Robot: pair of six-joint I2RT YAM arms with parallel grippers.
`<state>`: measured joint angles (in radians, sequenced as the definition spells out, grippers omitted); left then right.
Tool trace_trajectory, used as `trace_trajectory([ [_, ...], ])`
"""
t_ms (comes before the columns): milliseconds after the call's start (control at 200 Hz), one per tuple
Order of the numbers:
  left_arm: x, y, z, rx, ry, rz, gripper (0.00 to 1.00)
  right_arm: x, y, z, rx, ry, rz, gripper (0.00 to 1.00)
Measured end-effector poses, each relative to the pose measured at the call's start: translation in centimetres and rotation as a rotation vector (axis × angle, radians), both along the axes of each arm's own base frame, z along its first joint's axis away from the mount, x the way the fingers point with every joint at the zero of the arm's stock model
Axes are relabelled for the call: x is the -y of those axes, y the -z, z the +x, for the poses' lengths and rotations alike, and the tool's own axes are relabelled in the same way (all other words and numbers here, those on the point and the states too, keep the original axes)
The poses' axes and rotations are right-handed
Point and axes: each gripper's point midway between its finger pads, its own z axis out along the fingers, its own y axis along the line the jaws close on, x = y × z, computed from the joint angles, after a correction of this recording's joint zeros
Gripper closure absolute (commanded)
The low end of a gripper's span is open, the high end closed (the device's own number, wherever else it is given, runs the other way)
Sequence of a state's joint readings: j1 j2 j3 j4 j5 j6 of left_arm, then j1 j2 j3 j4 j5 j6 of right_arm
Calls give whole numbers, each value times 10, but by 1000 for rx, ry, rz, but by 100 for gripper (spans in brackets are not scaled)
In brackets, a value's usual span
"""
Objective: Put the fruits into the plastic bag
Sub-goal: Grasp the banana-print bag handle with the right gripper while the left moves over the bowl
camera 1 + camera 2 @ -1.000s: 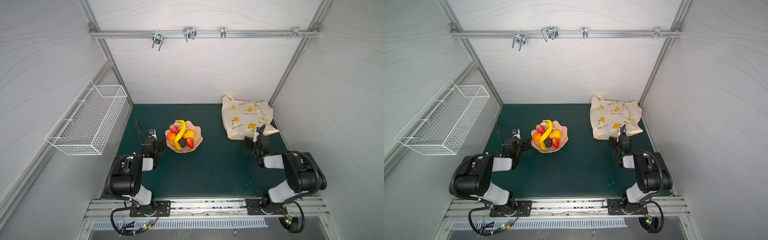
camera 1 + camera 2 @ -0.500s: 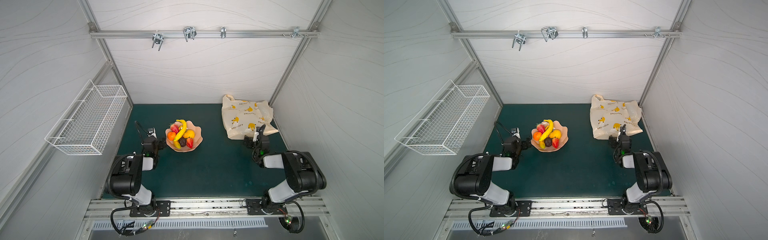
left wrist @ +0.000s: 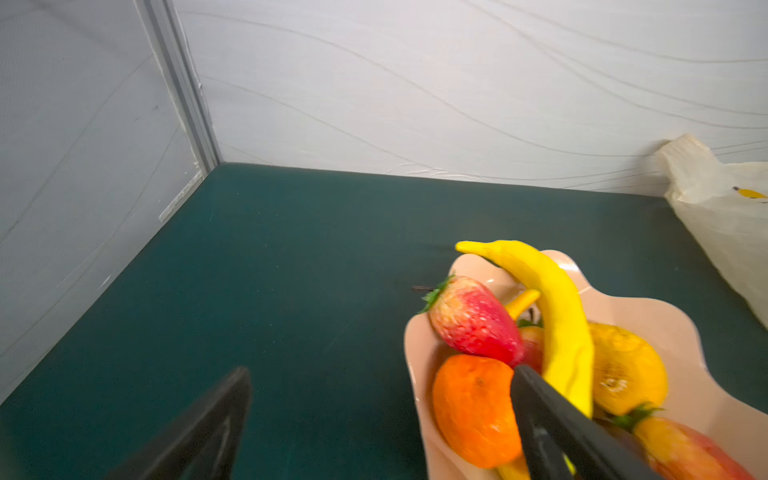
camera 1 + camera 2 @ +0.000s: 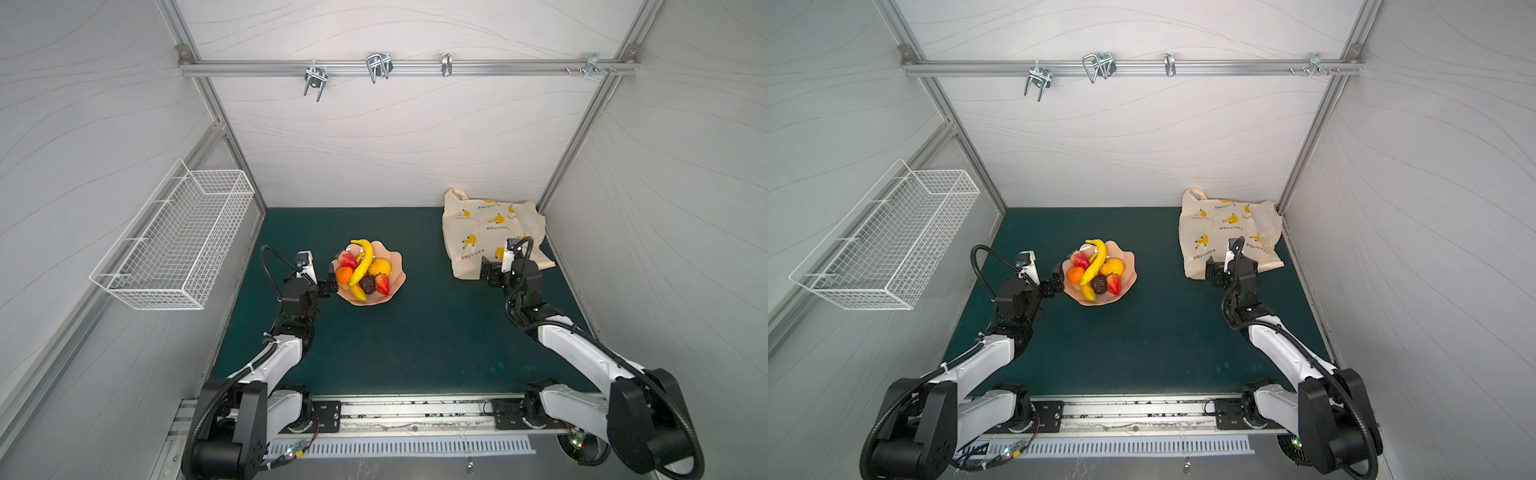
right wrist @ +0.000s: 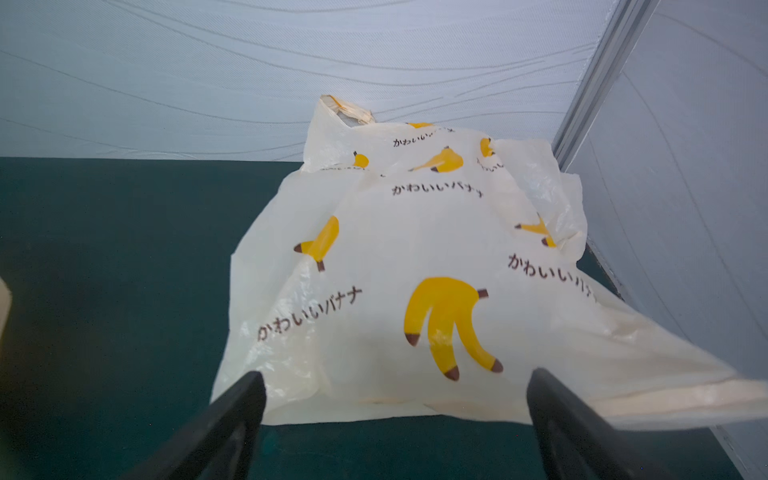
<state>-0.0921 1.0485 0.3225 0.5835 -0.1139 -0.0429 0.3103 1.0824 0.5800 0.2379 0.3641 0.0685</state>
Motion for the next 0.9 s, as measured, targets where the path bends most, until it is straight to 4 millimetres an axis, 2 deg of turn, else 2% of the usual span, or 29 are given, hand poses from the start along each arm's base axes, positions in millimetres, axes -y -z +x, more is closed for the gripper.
trace_trajectory([
  [75,8,-9,-11,4,23,-20,1,1,-14,-7,-35,17,52,1],
  [190,9,-14,-26,-20,21,-56,1,-3,-29,-19,-127,36,186,1],
  [285,13,-23,-35,-69,43,-92,1,-19,-36,-31,-240,17,368,1],
  [355,24,-42,-37,-93,96,-133,1,-35,-35,-41,-327,-7,514,1],
  [455,46,-81,-40,-93,193,-197,1,-59,-11,-50,-484,-13,716,1],
  [525,67,-102,-44,-104,273,-224,1,-70,20,-54,-618,34,815,1],
  [585,85,-110,-49,-133,341,-236,1,-77,47,-55,-721,85,865,1],
  [675,105,-106,-54,-209,412,-242,1,-83,78,-53,-818,162,916,1],
  [785,120,-86,-58,-317,456,-246,1,-86,93,-43,-837,213,959,1],
  [900,126,-70,-62,-388,472,-242,1,-89,107,-29,-835,254,988,3],
])
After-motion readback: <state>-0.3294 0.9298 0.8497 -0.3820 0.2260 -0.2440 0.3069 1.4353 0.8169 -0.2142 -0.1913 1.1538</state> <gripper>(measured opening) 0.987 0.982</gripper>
